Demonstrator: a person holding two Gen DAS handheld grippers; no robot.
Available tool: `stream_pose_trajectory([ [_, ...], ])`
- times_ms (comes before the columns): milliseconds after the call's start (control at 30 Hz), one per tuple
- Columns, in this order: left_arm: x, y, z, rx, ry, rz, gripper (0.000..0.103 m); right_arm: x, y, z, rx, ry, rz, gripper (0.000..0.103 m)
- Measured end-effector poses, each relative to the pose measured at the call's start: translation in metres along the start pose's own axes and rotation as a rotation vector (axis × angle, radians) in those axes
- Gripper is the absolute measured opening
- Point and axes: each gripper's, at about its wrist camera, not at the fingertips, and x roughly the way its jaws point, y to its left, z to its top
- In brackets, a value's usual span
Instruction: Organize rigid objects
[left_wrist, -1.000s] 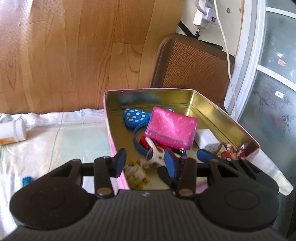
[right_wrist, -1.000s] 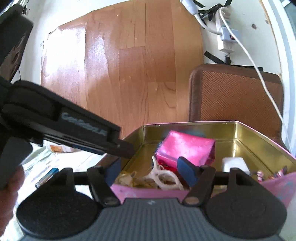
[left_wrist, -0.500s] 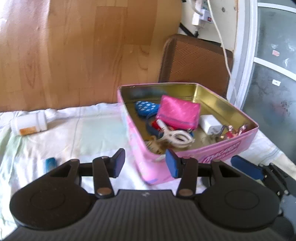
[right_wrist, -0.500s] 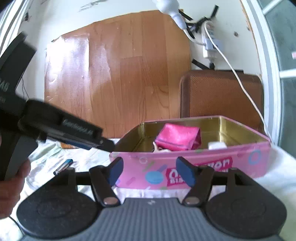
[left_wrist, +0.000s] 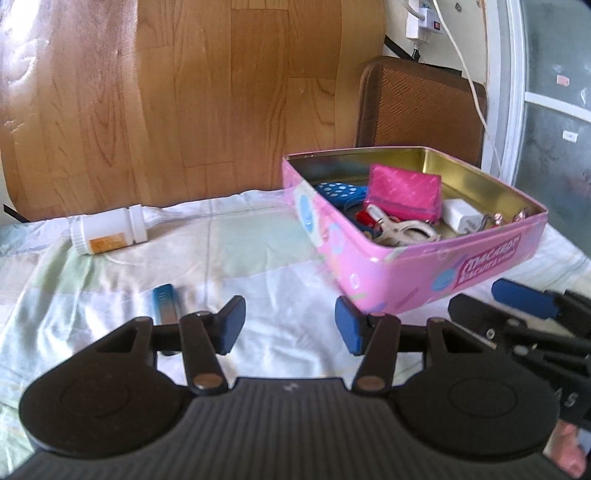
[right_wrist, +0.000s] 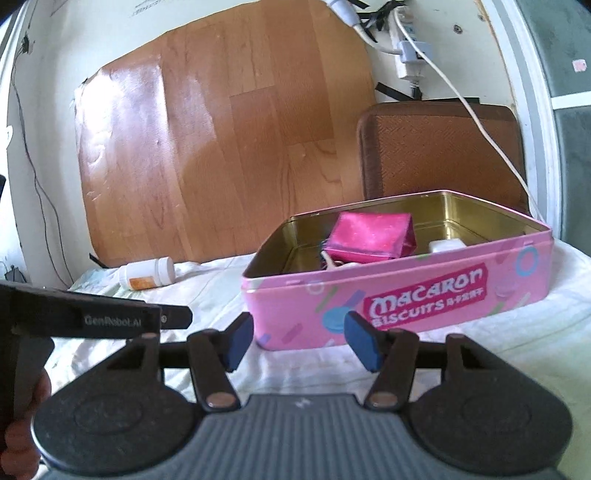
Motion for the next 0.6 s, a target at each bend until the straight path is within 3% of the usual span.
stream_pose_trajectory([
  [300, 0.000, 0.015, -0.018, 0.033, -0.010, 0.029, 0.063, 0.003, 0.015, -0.005, 0.005, 0.003, -0.007, 0.056],
  [500, 0.009, 0.011, -0.031, 0.049, 0.020, 0.021, 0.063, 0.006, 0.002, -0.007, 0.099, 0.017, -0.044, 0.056],
  [600, 0.006, 0.007, -0.032, 0.077, -0.010, 0.025, 0.064, 0.010, -0.006, -0.007, 0.150, 0.036, -0.046, 0.056],
])
